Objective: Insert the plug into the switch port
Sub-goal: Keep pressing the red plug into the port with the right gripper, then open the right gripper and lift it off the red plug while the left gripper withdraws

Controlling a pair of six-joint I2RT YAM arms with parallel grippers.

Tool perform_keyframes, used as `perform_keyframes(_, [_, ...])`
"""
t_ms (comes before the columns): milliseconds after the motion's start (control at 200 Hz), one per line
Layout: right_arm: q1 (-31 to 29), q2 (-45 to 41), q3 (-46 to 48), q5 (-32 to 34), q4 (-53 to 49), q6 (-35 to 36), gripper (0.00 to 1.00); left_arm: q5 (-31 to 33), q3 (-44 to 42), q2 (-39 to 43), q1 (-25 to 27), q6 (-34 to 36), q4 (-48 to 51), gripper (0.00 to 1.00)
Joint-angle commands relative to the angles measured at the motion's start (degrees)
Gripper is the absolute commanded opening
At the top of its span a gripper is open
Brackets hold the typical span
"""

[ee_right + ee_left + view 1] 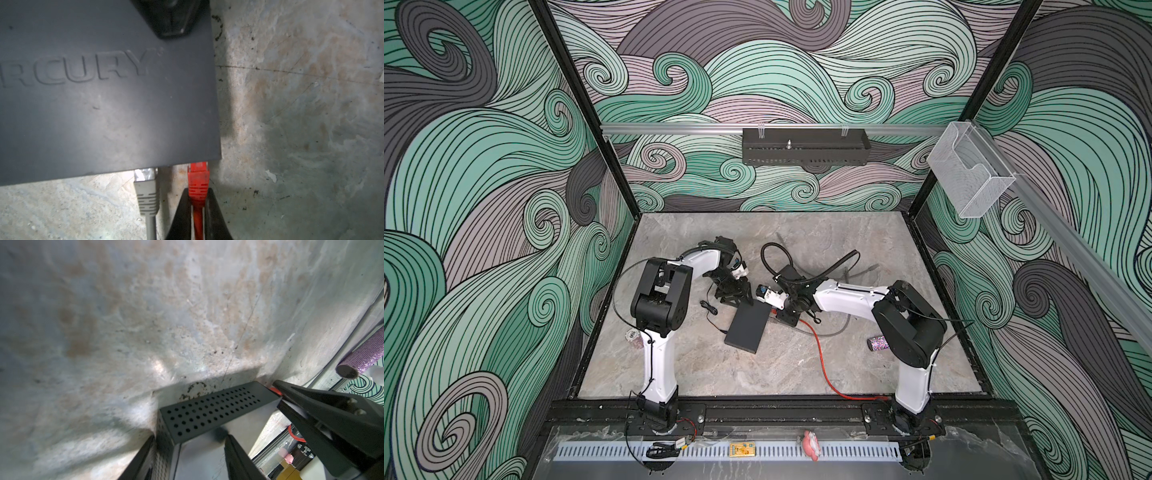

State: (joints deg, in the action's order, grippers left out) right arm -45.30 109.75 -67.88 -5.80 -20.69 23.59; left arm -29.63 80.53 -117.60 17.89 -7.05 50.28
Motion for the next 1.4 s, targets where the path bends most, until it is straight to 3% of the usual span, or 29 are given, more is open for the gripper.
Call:
perform_keyframes(0, [-1.8, 0.0, -4.0, -6.3, 11.2, 0.4, 0.05, -6.1, -0.1, -2.8, 3.6, 0.3, -1.0, 0.53])
perform_keyframes(400, [-2.0, -0.6, -5.3, -7.6, 11.1, 0.2, 0.05, -6.0, 0.3, -2.7, 3.7, 0.1, -1.0, 0.53])
perform_keyframes(816, [-1.0, -1.5, -2.6, -3.5, 10.7, -1.1, 0.11, -5.1, 2.3, -2.0, 1.9, -0.9, -1.0, 0.53])
perform_keyframes(1396, [1.4, -8.0, 2.6, -1.0, 9.0, -1.8, 0.28, -4.0, 4.3, -0.8, -2.2, -0.9, 0.1, 0.54])
